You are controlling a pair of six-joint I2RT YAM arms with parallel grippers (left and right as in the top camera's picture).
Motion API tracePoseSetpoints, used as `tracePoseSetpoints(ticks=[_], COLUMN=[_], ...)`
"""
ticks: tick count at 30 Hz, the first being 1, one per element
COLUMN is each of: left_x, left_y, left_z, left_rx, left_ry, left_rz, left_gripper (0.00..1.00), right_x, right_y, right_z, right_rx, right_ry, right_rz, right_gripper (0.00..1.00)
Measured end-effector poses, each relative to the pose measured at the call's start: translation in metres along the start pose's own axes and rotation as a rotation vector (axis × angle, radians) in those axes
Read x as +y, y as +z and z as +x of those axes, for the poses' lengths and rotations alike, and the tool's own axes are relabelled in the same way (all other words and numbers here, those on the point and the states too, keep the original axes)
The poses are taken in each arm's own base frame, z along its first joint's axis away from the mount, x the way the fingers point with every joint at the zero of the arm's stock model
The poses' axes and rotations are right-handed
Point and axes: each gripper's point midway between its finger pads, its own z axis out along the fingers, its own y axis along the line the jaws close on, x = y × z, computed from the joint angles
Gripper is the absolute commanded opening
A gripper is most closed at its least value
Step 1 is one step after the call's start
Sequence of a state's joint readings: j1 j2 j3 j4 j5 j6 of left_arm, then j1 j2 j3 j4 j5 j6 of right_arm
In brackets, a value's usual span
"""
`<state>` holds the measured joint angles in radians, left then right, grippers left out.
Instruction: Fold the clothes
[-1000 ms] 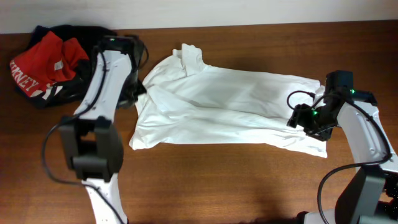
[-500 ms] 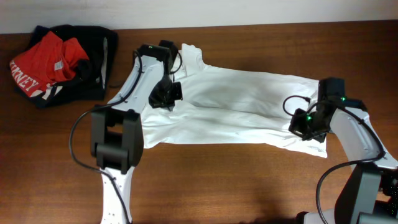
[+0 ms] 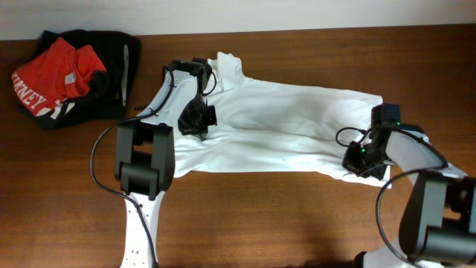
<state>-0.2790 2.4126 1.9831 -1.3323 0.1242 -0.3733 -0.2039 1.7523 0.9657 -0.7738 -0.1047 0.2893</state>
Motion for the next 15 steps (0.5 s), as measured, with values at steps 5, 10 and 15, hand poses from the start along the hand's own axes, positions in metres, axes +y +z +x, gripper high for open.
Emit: tracePoseSetpoints(ticks=[5,10,15], left_x=[0.026,0.069,0.095], left_y=[0.002,-0.003,-0.009], left_z=[0.019,0.030,0.037], left_rx=[0.077,0.135,0.176], left_ry=[-0.019,-0.126,-0.197], left_rz=[-0.131,-0.267,-0.313], left_gripper=[0.00,0.00,0.00], right_x=[-0.001,-0.013,-0.033], right_y=[0.000,-0.001,-0.005], right_z=[-0.001,0.005,0.017], right_rx=[0.005,0.042,0.119], right_ry=[0.001,0.003,0.036], right_rz=[0.013,0.087,0.156], right_gripper=[0.04,0.04,0.04])
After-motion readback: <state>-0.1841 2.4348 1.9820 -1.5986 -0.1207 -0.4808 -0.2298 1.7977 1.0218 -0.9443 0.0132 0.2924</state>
